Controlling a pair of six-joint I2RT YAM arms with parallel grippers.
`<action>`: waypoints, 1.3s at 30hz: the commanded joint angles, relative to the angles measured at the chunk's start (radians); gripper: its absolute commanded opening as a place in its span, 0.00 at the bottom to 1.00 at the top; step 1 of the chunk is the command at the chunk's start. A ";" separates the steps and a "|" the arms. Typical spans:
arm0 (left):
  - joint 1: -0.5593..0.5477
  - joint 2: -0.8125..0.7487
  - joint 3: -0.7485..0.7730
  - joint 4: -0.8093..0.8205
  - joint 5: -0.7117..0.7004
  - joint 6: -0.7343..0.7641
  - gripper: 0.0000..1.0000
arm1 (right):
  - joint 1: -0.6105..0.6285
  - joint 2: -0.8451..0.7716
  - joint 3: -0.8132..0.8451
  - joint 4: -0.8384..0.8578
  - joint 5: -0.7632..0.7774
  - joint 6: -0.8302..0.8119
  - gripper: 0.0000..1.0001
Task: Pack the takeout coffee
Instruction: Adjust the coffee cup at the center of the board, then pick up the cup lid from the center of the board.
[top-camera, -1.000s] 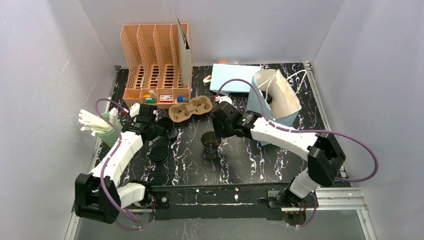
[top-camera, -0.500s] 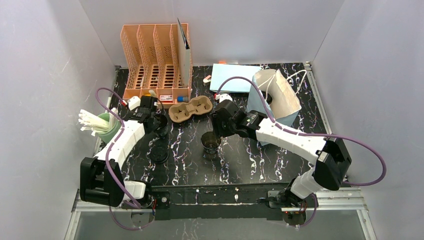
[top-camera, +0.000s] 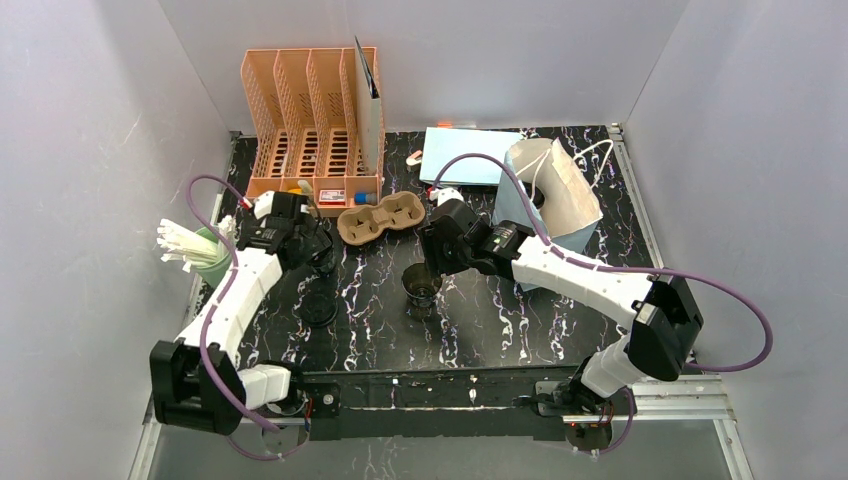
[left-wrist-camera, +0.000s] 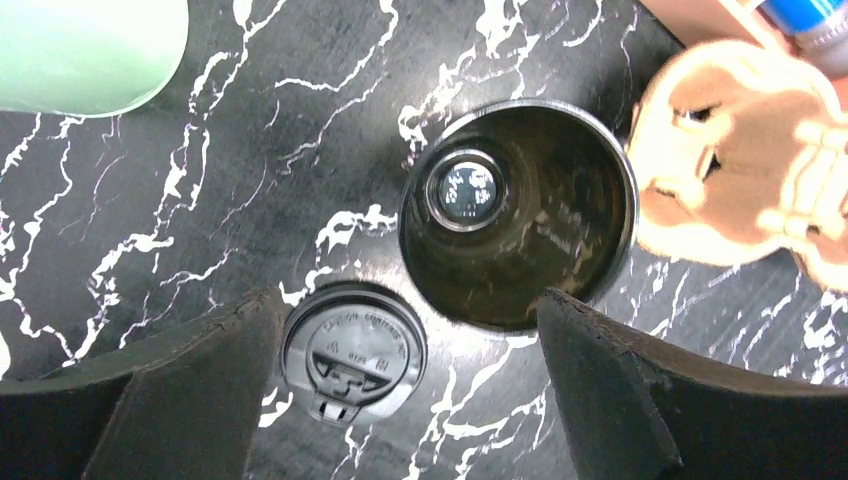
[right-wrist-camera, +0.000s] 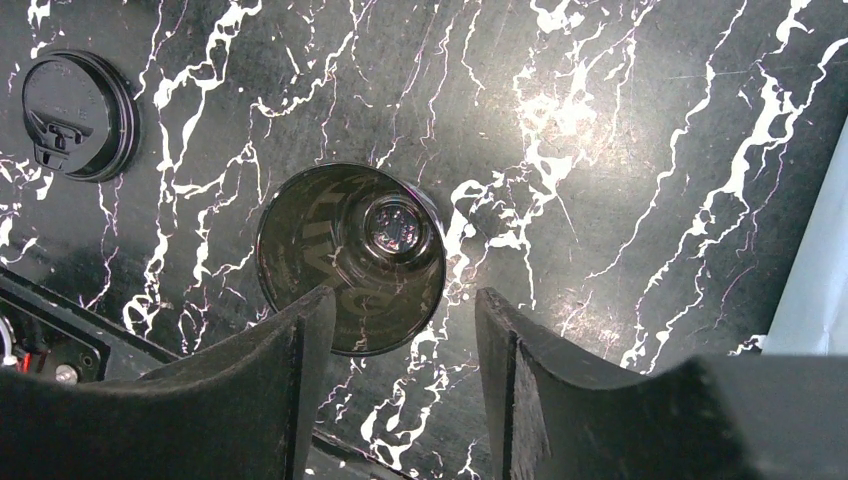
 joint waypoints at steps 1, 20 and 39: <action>0.005 -0.084 0.034 -0.157 0.082 0.077 0.98 | 0.004 -0.037 0.046 0.026 -0.006 -0.028 0.63; 0.005 -0.164 -0.151 -0.187 0.273 0.090 0.98 | 0.004 -0.087 0.012 0.071 -0.017 -0.057 0.97; 0.005 -0.071 -0.261 -0.062 0.214 -0.056 0.98 | 0.004 -0.244 -0.108 0.229 -0.022 -0.107 0.98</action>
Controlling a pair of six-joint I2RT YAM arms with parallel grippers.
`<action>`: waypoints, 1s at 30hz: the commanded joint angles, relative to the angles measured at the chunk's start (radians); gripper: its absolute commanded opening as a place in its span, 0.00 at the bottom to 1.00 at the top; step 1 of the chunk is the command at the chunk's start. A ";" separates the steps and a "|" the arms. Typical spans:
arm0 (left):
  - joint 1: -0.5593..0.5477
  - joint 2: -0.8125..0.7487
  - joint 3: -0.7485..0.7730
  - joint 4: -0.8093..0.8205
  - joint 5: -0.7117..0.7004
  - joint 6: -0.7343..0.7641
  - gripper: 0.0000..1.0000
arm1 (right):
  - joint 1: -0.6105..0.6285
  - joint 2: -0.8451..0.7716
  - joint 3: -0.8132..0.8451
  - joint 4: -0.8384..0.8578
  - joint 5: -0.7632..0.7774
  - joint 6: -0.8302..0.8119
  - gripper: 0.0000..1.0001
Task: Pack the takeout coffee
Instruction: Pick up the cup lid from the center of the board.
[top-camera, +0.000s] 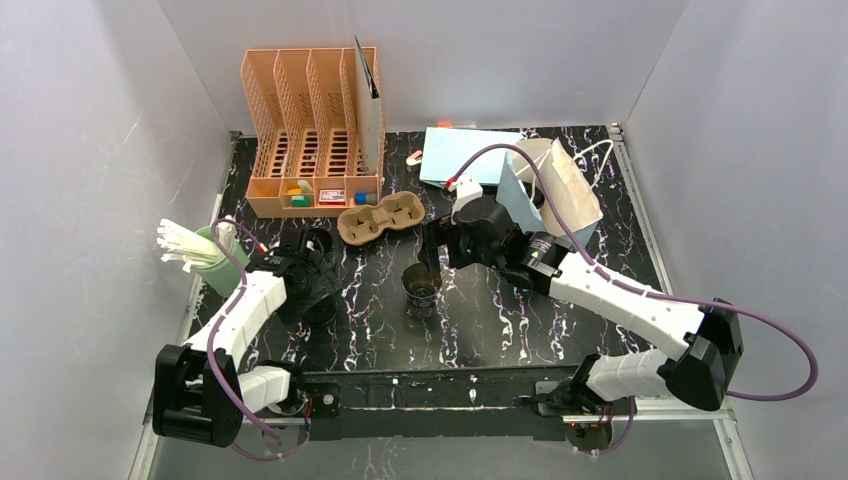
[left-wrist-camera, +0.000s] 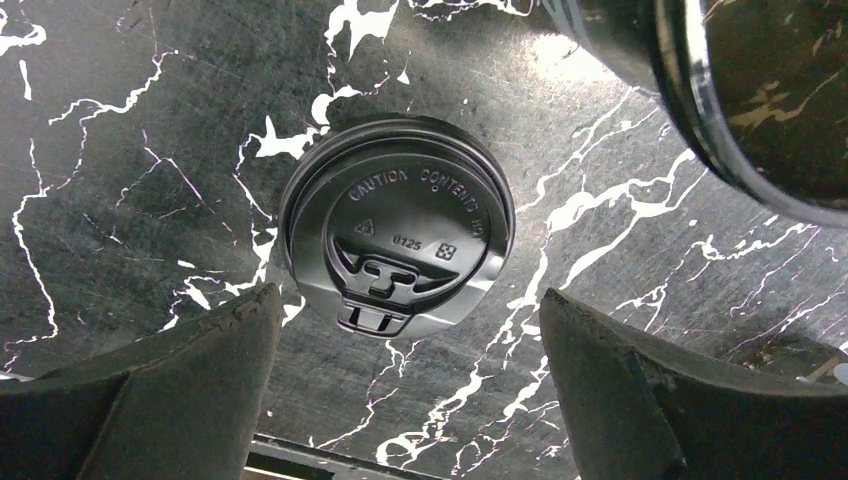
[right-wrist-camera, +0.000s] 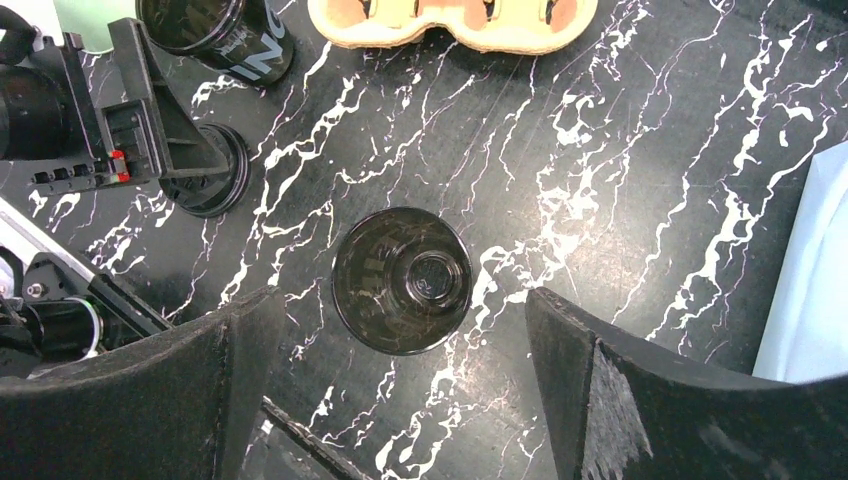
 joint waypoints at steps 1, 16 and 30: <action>0.005 0.017 -0.011 0.012 -0.032 -0.022 0.98 | 0.005 -0.029 -0.018 0.074 -0.008 -0.024 0.98; 0.005 0.092 -0.015 0.047 -0.075 -0.044 0.98 | 0.005 -0.051 -0.037 0.101 -0.020 -0.037 0.98; 0.006 0.106 -0.040 0.083 -0.093 -0.060 0.86 | 0.004 -0.063 -0.041 0.112 -0.001 -0.037 0.98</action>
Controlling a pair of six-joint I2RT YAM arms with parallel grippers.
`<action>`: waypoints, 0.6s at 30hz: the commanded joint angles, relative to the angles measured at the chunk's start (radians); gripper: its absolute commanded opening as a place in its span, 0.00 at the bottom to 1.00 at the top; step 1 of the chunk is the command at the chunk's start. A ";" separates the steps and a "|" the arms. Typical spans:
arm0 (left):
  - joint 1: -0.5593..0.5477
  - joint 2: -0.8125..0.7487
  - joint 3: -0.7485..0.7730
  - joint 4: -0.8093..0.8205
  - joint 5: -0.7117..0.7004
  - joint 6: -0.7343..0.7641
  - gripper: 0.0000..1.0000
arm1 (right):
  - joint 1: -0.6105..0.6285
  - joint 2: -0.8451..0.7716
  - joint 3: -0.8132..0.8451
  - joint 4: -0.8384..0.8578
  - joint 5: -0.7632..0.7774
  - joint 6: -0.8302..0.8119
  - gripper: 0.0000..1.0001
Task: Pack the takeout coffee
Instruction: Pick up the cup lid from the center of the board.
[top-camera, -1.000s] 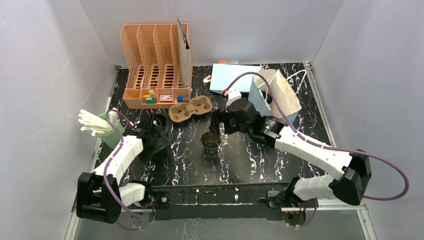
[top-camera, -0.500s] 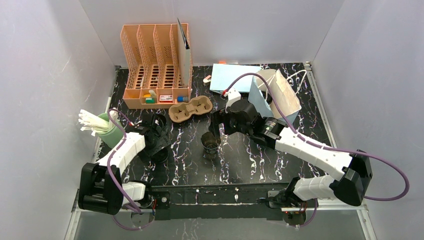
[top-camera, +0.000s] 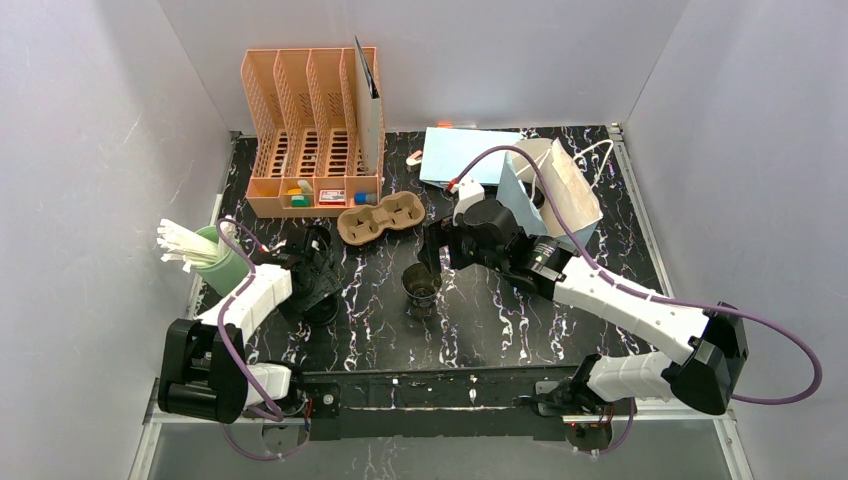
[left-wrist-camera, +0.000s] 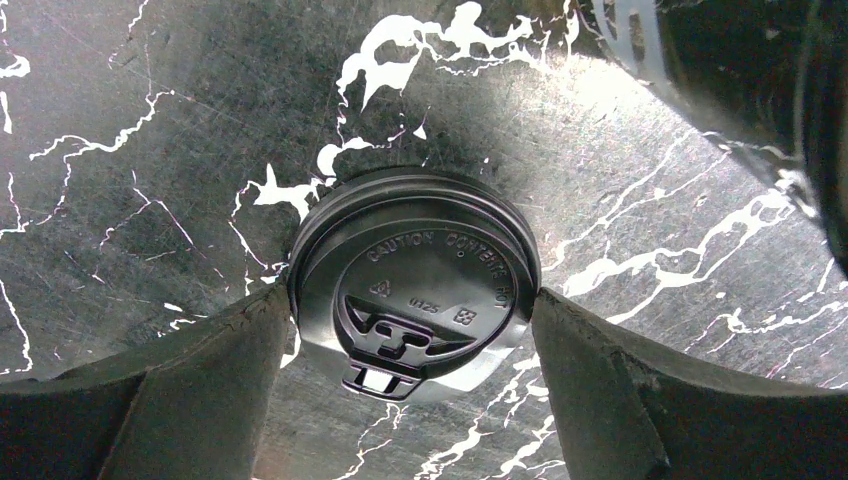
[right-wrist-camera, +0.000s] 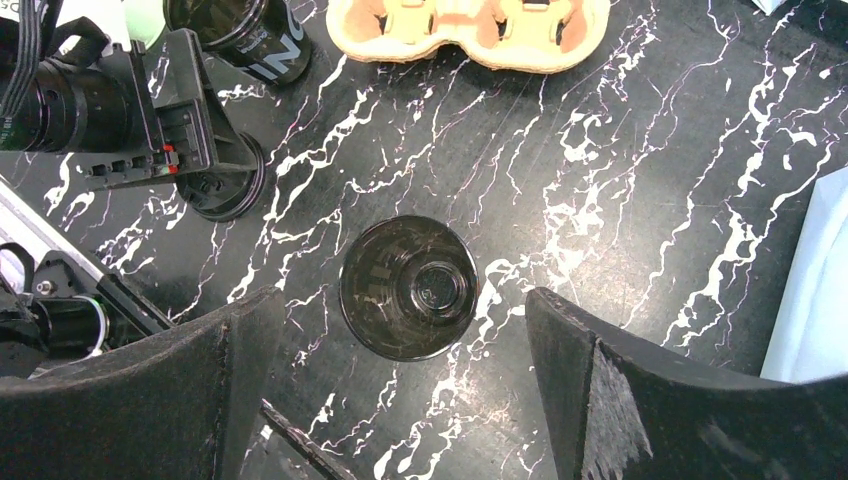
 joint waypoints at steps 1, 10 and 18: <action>0.005 -0.005 -0.016 -0.015 -0.049 -0.019 0.86 | 0.005 -0.033 0.002 0.048 0.017 -0.009 0.98; 0.004 -0.025 0.016 -0.082 -0.056 -0.026 0.77 | 0.005 -0.051 -0.008 0.051 0.021 -0.003 0.98; 0.003 -0.173 0.114 -0.246 -0.102 -0.013 0.76 | 0.004 -0.050 -0.008 0.055 0.019 0.002 0.98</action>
